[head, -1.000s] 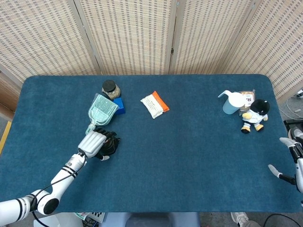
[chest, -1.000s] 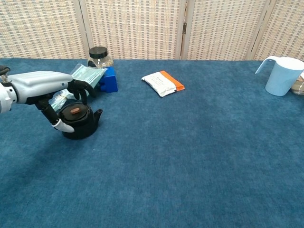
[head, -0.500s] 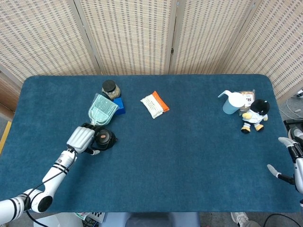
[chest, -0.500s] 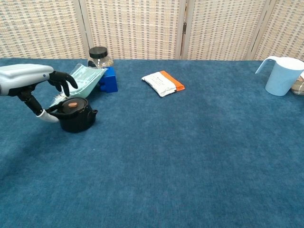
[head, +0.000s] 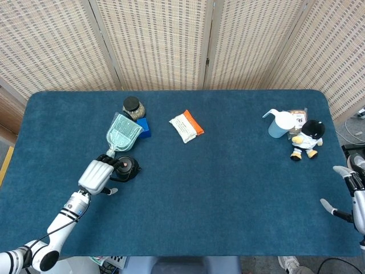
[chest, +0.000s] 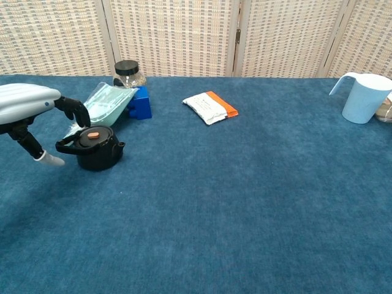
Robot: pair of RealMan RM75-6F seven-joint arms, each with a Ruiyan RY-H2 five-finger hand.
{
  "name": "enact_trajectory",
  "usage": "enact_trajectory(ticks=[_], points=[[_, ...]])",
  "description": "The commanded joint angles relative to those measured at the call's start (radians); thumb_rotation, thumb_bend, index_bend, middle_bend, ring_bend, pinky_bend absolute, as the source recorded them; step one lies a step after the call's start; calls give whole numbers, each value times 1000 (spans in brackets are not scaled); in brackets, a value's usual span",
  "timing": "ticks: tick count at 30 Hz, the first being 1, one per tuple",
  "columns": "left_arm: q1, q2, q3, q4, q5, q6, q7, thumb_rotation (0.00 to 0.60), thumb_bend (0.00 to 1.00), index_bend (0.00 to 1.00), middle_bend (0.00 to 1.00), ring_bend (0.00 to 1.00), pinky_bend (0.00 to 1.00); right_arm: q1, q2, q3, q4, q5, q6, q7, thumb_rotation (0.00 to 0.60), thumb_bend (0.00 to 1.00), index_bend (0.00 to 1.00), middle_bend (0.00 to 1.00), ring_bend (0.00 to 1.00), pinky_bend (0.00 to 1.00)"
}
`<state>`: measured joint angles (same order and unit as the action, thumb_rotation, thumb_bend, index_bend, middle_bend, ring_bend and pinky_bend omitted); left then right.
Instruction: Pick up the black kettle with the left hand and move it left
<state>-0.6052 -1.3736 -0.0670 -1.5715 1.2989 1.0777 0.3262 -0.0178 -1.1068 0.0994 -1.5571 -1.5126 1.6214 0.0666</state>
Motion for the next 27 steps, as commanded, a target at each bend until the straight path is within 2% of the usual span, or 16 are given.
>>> enact_trajectory(ticks=[1,15,27], points=[[3,-11,3,-14,5,9,24,600,97,333,311,259,166,-2,0,-1,1,0,2,2,600,146,224,248,124,158],[1,-46,10,-35,-29,15,184,600,97,354,333,266,164,-9,-1,-5,12,6,1,17,600,146,224,248,124,158],[12,-42,15,-42,-49,17,206,600,97,406,384,295,163,-6,-2,-4,9,3,-2,10,600,146,223,248,124,158]])
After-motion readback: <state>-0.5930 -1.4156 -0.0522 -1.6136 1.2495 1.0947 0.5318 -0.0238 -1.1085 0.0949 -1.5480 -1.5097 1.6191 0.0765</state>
